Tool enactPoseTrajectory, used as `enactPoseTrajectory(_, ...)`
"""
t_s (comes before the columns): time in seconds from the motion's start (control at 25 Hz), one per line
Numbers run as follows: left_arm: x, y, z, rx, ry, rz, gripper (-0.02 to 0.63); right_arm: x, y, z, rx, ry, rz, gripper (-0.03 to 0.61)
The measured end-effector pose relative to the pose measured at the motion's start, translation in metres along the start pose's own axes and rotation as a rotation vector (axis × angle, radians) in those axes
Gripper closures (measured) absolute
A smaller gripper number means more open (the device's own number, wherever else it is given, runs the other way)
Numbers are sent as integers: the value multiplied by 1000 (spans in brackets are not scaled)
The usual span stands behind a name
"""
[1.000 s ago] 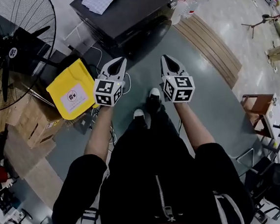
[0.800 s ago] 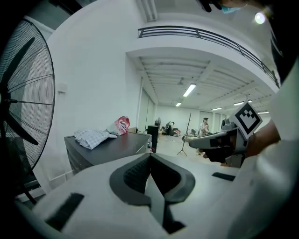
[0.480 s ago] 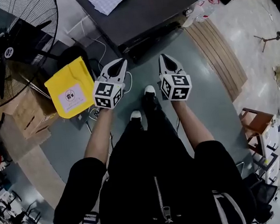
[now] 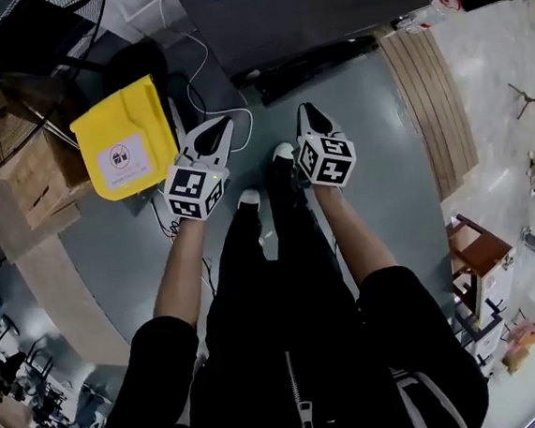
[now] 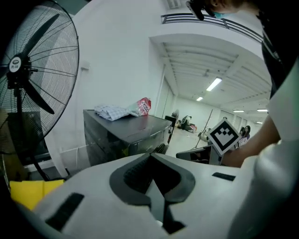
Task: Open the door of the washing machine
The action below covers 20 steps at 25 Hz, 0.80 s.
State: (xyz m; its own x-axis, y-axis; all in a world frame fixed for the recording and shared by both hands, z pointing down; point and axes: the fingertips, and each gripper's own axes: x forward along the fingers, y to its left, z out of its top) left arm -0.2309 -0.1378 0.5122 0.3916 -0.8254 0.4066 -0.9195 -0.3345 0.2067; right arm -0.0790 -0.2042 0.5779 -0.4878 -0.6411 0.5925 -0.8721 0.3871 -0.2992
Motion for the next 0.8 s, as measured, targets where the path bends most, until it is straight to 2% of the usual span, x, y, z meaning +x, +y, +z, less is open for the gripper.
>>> enactPoseTrajectory(0.24, -3, 23, -17, -44, 3, 59, 612, 51, -5, -43, 39, 143, 19, 461)
enactPoseTrajectory(0.44, -13, 40, -31, -68, 0, 108, 612, 90, -17, -68, 71, 197, -27, 372)
enactPoseTrajectory(0.6, -26, 53, -42, -90, -3, 138, 612, 118, -26, -86, 87, 239, -86, 367)
enactPoseTrajectory(0.8, -40, 71, -67, -127, 18, 148, 612, 144, -46, -115, 196, 302, -191, 357)
